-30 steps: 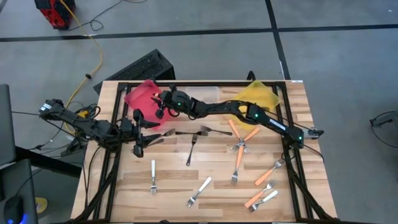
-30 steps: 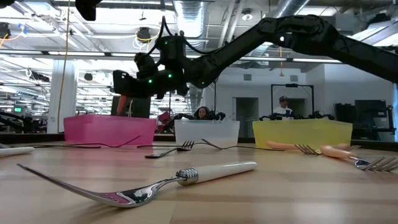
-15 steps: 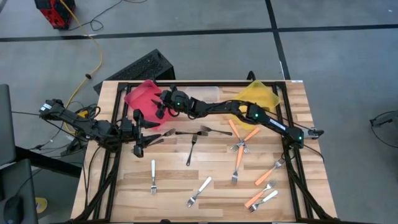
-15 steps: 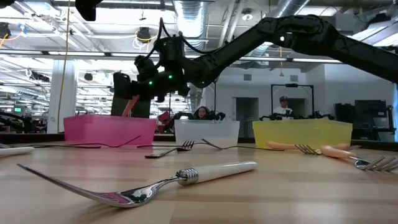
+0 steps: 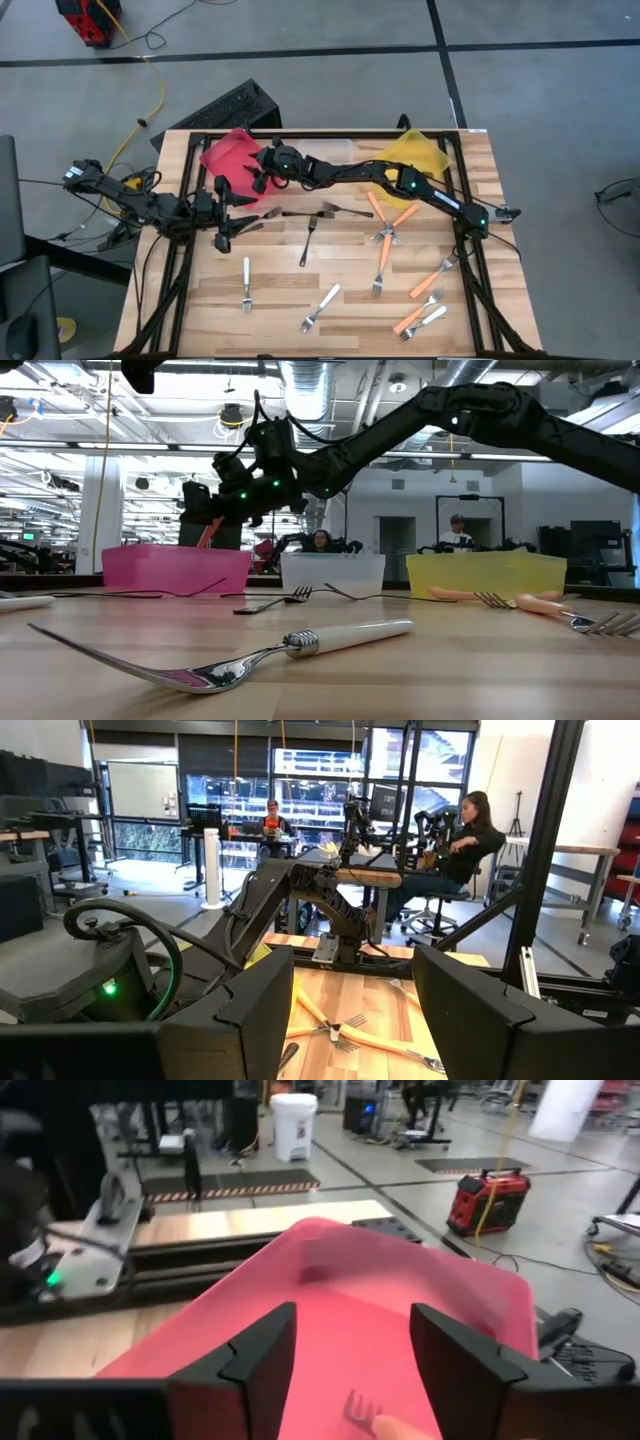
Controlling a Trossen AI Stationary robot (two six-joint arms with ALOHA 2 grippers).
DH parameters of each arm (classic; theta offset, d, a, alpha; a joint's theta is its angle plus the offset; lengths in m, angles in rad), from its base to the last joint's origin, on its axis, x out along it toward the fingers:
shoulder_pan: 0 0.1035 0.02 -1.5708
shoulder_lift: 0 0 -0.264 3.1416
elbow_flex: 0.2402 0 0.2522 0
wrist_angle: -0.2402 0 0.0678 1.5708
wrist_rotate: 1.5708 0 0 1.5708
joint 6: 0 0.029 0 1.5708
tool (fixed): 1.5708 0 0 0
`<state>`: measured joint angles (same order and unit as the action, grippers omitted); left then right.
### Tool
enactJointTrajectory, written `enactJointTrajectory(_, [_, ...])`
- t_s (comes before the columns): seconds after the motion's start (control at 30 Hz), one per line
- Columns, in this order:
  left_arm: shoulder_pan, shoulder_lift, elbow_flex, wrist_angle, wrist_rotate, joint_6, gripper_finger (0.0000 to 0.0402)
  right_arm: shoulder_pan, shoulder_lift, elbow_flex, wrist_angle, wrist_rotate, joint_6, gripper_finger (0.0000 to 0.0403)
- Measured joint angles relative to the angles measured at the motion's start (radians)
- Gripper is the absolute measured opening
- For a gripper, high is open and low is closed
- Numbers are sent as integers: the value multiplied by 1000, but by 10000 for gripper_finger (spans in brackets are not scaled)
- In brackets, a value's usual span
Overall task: Sort silverware by color (type)
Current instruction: Put the orange fork into the red bin
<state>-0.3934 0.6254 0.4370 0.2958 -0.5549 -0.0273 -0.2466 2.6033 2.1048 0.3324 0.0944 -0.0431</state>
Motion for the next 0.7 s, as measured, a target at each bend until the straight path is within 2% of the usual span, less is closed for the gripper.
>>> enactJointTrajectory(0.17, [0, 0, 0, 0, 0, -1, 194, 5, -3, 1, -51, -3, -33, 268])
enactJointTrajectory(0.37, [0, 0, 0, 0, 0, -4, 194, 6, -4, 2, -105, -5, -59, 293])
enactJointTrajectory(0.63, [0, 0, 0, 1, 0, -13, 194, 1, -10, 138, -398, -5, -142, 317])
enactJointTrajectory(0.7, [0, 0, 0, 1, 0, -13, 194, -9, -10, 150, -420, -21, -150, 320])
